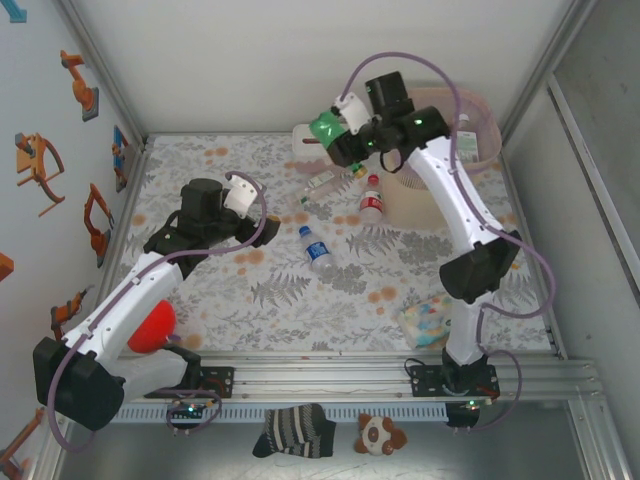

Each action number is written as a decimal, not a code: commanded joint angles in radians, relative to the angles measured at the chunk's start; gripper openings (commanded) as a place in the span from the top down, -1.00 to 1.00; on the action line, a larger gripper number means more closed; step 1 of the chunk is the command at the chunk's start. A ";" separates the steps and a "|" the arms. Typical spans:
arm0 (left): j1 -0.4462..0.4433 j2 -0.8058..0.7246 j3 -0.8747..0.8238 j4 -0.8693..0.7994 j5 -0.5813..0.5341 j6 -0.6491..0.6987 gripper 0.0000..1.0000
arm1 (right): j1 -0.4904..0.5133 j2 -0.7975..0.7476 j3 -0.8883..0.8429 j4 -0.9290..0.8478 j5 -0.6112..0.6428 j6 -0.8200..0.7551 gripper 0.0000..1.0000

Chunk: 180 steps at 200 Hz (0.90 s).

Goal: Put the plastic bottles in the bin

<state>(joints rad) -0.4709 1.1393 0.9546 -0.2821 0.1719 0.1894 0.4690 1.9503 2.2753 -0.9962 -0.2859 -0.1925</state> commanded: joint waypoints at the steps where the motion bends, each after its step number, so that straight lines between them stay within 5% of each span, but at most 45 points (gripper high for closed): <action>1: -0.002 -0.004 0.023 -0.009 0.003 0.010 -0.79 | -0.047 -0.076 0.026 0.056 -0.058 0.083 -0.12; 95: -0.001 0.000 0.023 -0.010 0.011 0.007 -0.78 | -0.271 -0.218 -0.036 0.127 0.006 0.245 -0.14; 180: -0.002 0.009 0.022 -0.005 0.013 0.003 -0.78 | -0.401 -0.154 -0.098 0.126 0.175 0.273 -0.18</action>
<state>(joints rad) -0.4709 1.1423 0.9546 -0.2848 0.1726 0.1894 0.0818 1.7607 2.2044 -0.8909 -0.1619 0.0689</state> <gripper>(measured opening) 0.892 0.594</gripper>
